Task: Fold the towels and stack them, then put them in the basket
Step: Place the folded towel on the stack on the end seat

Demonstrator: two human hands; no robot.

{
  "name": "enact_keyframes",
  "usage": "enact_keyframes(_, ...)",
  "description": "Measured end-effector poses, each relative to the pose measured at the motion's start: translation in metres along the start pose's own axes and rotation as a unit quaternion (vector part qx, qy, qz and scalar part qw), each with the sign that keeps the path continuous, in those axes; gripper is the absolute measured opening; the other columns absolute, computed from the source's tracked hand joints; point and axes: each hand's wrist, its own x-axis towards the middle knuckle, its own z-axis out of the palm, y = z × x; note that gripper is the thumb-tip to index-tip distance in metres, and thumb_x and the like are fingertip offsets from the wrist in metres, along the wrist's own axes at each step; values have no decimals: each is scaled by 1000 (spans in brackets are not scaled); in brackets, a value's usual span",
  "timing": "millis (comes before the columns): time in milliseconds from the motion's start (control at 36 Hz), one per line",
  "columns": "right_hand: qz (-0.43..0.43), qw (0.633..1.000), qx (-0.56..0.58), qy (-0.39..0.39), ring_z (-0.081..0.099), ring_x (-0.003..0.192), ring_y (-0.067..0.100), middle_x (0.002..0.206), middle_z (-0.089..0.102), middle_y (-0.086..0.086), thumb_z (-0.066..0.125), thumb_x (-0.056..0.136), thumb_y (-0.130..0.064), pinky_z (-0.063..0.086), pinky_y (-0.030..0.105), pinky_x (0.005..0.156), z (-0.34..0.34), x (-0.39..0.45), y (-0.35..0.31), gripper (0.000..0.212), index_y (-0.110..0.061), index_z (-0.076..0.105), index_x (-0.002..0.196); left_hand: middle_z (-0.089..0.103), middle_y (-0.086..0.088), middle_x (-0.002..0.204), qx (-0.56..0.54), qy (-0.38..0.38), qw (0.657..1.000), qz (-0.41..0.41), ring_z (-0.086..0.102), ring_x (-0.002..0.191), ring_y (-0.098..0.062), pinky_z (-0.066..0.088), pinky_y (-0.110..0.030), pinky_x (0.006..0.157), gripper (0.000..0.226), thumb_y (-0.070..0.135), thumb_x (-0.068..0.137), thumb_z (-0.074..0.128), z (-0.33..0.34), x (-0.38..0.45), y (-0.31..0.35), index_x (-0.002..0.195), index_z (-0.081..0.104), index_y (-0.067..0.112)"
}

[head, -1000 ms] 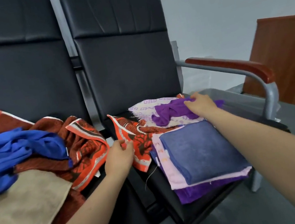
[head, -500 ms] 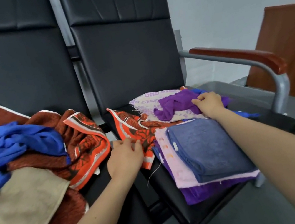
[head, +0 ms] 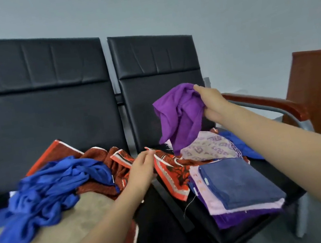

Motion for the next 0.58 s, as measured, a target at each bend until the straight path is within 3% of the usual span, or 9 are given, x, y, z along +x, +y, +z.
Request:
enact_keyframes(56,3,998,43,-38,65,97,24,105,70,10,53,100,-23,53,37,93,23,-22,-6,16,-13,66,98,63,-2,95,-70,36,997,15,59,86,-16,46,-20,59,24,27,102,39,-23,-10,24,103,61,18)
enact_keyframes(167,-1,995,63,-74,65,100,27,108,69,13,53,99,-22,52,40,95,71,-68,1,18,-11,67,100,55,-2,89,-137,47,989,39,51,77,-11,41,-23,63,26,36,102,40,-72,-38,57,92,58,19)
enact_keyframes(222,8,995,68,-77,66,96,28,100,69,12,53,99,-22,52,41,94,93,-90,14,18,-13,67,93,57,-2,84,-121,46,991,36,53,76,-11,46,-23,64,31,41,99,45,-92,-49,57,87,59,16)
enact_keyframes(306,23,990,112,-87,63,78,22,85,66,9,51,100,-16,52,36,80,123,-125,39,19,-12,62,85,65,-20,90,-86,43,995,15,60,81,-22,52,-36,73,50,51,88,59,-123,-70,45,92,64,2)
enact_keyframes(361,32,989,105,-99,62,77,19,85,65,7,52,99,-16,50,30,71,137,-150,60,17,-12,61,86,65,-20,89,-83,47,995,-2,59,82,-24,49,-36,75,44,41,90,59,-144,-82,30,97,65,-2)
enact_keyframes(444,41,991,43,-124,61,85,19,92,65,7,55,97,-19,49,33,78,147,-181,95,12,-16,61,87,63,-8,88,-84,53,994,-34,58,83,-18,48,-27,76,20,21,94,54,-171,-93,7,95,68,5)
enact_keyframes(500,12,986,-49,-160,56,81,15,83,62,1,56,96,-20,44,29,74,147,-195,111,18,-19,60,78,57,-8,85,-56,69,996,-31,52,83,-20,47,-26,72,14,15,93,51,-187,-95,-5,89,63,9)
enact_keyframes(583,-61,916,-277,-284,50,62,5,64,53,-8,59,94,-25,39,21,60,151,-217,121,29,-16,57,67,53,-9,86,-28,102,994,-43,48,81,-20,44,-23,67,15,16,96,44,-216,-104,-17,89,58,13)
